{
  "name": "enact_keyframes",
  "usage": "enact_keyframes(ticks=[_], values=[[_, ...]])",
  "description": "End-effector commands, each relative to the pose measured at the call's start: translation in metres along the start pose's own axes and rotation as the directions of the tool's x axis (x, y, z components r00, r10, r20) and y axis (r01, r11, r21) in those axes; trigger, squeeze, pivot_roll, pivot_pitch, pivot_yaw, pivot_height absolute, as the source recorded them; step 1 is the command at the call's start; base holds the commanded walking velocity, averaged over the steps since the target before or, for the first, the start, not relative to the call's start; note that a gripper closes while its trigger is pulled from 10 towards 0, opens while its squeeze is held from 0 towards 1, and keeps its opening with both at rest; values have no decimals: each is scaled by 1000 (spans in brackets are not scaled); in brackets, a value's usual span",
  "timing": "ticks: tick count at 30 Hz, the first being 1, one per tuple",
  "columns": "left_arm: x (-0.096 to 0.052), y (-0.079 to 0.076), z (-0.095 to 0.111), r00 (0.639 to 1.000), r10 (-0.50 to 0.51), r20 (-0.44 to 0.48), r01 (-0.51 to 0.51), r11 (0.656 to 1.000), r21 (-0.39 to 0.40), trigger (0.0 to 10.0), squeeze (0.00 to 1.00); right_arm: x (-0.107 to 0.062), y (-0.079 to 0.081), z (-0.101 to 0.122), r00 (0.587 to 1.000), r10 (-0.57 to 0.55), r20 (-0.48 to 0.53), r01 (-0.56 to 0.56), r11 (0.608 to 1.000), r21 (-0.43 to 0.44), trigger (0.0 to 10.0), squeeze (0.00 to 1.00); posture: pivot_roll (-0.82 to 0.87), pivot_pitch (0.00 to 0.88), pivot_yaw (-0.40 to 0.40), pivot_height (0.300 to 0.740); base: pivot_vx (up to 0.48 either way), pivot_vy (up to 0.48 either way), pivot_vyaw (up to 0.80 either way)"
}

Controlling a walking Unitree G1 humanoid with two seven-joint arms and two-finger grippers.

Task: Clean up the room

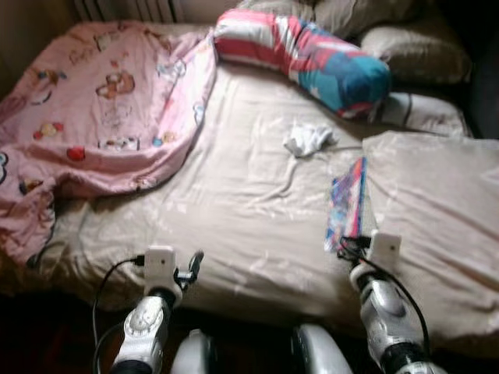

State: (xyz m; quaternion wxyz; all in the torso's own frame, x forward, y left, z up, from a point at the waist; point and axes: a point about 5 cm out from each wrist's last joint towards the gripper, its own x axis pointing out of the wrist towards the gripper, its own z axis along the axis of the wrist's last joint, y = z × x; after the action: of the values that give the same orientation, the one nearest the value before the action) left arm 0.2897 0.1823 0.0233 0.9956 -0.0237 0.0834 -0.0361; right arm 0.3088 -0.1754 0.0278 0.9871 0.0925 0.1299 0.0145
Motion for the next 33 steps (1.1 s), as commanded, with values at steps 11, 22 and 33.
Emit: enact_keyframes(ticks=[11,22,33], values=[[-4,3,-6,1000,5,-26,-5,1000,7,10000,0,6,23,-3,978,193,-79,-178,969,169,10000,0,5,198,46,642,0,0,0],[-4,2,-6,1000,-7,-27,7,1000,21,10000,0,2,6,-17,982,98,-164,-47,957,287,10000,0,6,205,50,642,0,0,0],[-4,3,-5,1000,-10,-29,11,1000,26,10000,0,-5,-15,-23,979,-55,-198,102,967,235,10000,0,4,207,56,642,0,0,0]])
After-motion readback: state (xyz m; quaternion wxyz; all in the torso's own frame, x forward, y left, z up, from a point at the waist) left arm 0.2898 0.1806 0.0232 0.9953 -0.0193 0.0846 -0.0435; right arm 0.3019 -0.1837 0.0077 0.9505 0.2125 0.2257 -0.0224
